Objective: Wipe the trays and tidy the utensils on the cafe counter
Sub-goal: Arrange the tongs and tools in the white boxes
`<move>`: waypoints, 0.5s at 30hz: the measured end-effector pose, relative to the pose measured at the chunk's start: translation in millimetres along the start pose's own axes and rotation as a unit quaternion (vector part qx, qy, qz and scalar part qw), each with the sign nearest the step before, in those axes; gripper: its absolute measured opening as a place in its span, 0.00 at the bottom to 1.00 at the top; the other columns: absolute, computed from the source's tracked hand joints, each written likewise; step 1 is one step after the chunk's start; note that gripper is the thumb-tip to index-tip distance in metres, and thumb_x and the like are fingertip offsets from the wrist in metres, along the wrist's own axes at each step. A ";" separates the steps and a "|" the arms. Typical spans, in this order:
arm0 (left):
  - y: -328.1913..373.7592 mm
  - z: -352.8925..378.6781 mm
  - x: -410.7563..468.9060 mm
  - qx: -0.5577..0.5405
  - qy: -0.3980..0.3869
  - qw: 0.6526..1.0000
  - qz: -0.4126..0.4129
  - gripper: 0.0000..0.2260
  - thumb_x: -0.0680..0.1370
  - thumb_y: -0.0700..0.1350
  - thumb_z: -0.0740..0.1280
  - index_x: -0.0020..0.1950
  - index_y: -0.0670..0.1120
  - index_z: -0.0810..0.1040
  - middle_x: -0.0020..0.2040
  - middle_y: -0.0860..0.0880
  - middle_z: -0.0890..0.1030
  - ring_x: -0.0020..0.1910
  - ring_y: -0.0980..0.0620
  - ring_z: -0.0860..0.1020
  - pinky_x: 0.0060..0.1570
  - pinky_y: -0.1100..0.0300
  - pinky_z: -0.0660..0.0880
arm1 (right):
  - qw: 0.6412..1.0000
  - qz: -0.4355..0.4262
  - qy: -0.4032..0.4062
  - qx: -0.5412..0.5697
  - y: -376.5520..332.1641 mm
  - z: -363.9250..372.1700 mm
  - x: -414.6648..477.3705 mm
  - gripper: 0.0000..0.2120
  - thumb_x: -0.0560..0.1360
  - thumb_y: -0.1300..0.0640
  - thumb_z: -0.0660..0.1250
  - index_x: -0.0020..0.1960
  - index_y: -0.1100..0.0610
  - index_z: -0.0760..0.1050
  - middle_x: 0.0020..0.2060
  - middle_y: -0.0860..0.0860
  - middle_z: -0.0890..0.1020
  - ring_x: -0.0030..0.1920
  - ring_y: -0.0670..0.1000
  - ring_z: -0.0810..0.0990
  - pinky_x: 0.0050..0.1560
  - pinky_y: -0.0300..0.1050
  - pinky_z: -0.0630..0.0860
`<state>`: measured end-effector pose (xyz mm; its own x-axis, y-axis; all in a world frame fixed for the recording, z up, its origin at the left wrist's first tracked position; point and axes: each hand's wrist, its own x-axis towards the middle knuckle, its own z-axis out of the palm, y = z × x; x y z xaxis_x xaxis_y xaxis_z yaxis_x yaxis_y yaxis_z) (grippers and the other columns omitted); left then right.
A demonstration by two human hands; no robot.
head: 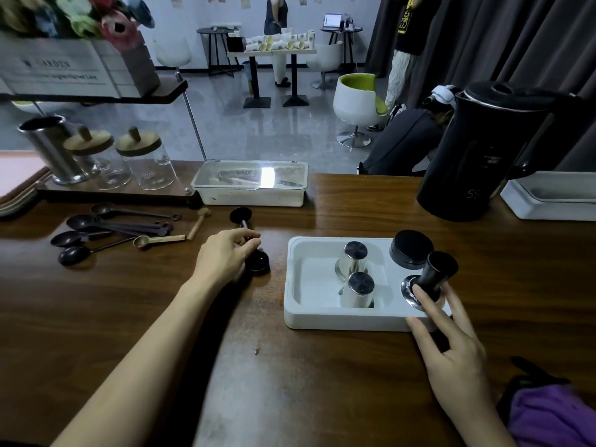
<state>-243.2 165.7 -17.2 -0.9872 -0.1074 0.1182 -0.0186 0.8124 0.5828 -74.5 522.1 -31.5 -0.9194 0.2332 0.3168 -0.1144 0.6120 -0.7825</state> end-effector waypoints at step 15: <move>12.6 2.5 -19.6 0.028 0.045 0.998 -0.026 0.21 0.78 0.61 0.68 0.69 0.57 0.78 0.54 0.52 0.85 0.56 0.48 0.82 0.48 0.55 0.74 | 1.000 -0.011 -0.008 0.001 -0.3 -0.8 -0.2 0.24 0.74 0.47 0.67 0.66 0.28 0.72 0.78 0.40 0.62 0.73 0.38 0.61 0.66 0.38 0.65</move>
<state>-224.5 179.4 -14.1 -0.9665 -0.1997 0.1612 -0.0816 0.8347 0.5447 -74.0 522.5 -30.9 -0.9227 0.2069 0.3253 -0.1360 0.6148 -0.7768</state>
